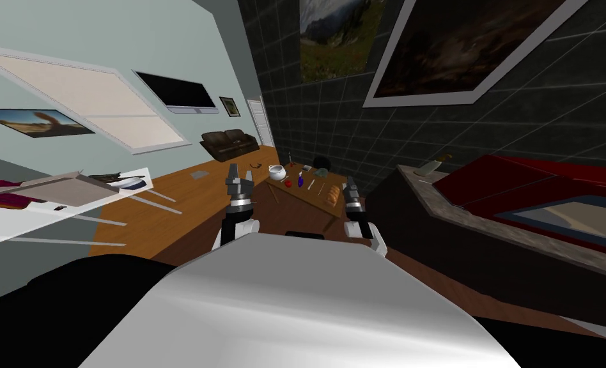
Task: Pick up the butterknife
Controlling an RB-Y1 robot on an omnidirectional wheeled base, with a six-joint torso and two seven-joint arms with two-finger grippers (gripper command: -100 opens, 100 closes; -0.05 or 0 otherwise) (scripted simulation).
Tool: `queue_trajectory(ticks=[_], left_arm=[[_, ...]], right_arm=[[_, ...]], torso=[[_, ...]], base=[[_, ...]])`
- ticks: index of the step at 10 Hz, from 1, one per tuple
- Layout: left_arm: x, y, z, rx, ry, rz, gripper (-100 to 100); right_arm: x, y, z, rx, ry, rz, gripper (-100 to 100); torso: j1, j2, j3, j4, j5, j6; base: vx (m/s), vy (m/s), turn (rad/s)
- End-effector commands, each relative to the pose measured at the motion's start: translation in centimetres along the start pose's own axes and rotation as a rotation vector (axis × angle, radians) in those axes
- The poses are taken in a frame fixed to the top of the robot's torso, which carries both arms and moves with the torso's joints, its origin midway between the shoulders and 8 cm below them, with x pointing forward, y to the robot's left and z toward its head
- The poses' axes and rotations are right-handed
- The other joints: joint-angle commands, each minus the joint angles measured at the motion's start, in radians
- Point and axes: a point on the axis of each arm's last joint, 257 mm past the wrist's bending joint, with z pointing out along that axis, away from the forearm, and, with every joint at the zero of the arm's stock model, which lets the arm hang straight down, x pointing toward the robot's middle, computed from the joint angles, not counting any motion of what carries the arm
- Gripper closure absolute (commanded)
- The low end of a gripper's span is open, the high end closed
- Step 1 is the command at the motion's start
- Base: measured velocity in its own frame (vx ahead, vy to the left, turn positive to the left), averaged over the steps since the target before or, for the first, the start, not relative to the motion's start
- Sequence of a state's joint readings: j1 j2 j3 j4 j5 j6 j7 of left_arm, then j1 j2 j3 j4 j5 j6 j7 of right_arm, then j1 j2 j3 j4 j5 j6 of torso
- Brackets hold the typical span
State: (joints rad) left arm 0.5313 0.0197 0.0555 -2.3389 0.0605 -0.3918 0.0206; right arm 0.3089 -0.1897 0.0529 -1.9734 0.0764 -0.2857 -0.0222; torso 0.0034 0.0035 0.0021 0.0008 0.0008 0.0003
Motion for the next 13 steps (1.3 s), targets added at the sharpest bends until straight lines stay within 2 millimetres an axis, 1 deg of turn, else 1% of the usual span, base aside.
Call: queue_trajectory(ticks=[1, 2, 3, 4, 5, 6, 7, 8, 9, 10, 11, 12, 13], left_arm=[[0.0, 0.0, 0.0, 0.0, 0.0, 0.0, 0], [0.0, 0.0, 0.0, 0.0, 0.0, 0.0, 0], [0.0, 0.0, 0.0, 0.0, 0.0, 0.0, 0], [0.0, 0.0, 0.0, 0.0, 0.0, 0.0, 0], [0.0, 0.0, 0.0, 0.0, 0.0, 0.0, 0], [0.0, 0.0, 0.0, 0.0, 0.0, 0.0, 0], [0.0, 0.0, 0.0, 0.0, 0.0, 0.0, 0], [0.0, 0.0, 0.0, 0.0, 0.0, 0.0, 0], [0.0, 0.0, 0.0, 0.0, 0.0, 0.0, 0], [0.0, 0.0, 0.0, 0.0, 0.0, 0.0, 0], [0.0, 0.0, 0.0, 0.0, 0.0, 0.0, 0], [0.0, 0.0, 0.0, 0.0, 0.0, 0.0, 0], [0.0, 0.0, 0.0, 0.0, 0.0, 0.0, 0]], right_arm=[[-0.1, -2.1, 0.6, 0.044, 0.021, -0.064, -100], [0.0, -3.1, 0.3, 0.065, 0.022, -0.064, -100], [0.0, -4.5, 0.9, 0.097, 0.039, -0.118, -100], [0.0, -5.4, 0.6, 0.115, 0.04, -0.118, -100], [-0.1, -6.6, 1.2, 0.142, 0.055, -0.172, -100], [-0.1, -7.7, 0.8, 0.166, 0.057, -0.172, -100], [-0.4, -8.8, 1.4, 0.19, 0.071, -0.227, -100], [-0.4, -10.2, 0.9, 0.22, 0.074, -0.226, -100], [-0.4, -10.3, 0.9, 0.222, 0.074, -0.226, -100], [-0.8, -11.6, 1.3, 0.252, 0.086, -0.28, -100], [-0.8, -12.8, 0.8, 0.279, 0.09, -0.279, -100], [-1.3, -14.1, 1.2, 0.31, 0.1, -0.332, -100], [-1.4, -15.3, 0.6, 0.337, 0.104, -0.331, -100]], torso=[[0.0, 0.0, 0.0, 0.0, 0.0, 0.0], [0.0, 0.0, 0.0, 0.0, 0.0, -0.001], [-0.001, 0.0, 0.0, 0.0, 0.0, 0.0], [0.0, 0.0, 0.0, 0.0, 0.0, 0.0], [-0.001, -0.001, 0.0, 0.0, 0.0, 0.0], [0.0, -0.001, -0.001, 0.0, 0.0, 0.0], [-0.001, -0.001, -0.001, 0.0, 0.0, 0.0], [-0.001, -0.002, -0.001, 0.0, 0.0, -0.001], [-0.002, -0.002, -0.001, 0.0, 0.0, 0.0], [-0.003, -0.002, -0.001, 0.0, -0.001, 0.001], [-0.002, -0.002, -0.001, 0.0, 0.0, 0.0], [-0.002, -0.002, -0.001, 0.0, 0.0, 0.0], [-0.001, -0.002, -0.001, 0.0, 0.0, 0.0]], base=[[-0.05, 0.067, 0.159], [-0.041, 0.049, 0.073], [-0.046, 0.067, 0.158], [-0.032, 0.055, 0.101], [-0.027, 0.066, 0.169], [-0.021, 0.051, 0.076], [-0.026, 0.058, 0.194], [-0.016, 0.04, 0.086], [-0.005, 0.016, -0.027], [-0.012, 0.045, 0.186], [-0.012, 0.041, 0.114], [-0.012, 0.056, 0.158], [0.0, 0.043, 0.093]])
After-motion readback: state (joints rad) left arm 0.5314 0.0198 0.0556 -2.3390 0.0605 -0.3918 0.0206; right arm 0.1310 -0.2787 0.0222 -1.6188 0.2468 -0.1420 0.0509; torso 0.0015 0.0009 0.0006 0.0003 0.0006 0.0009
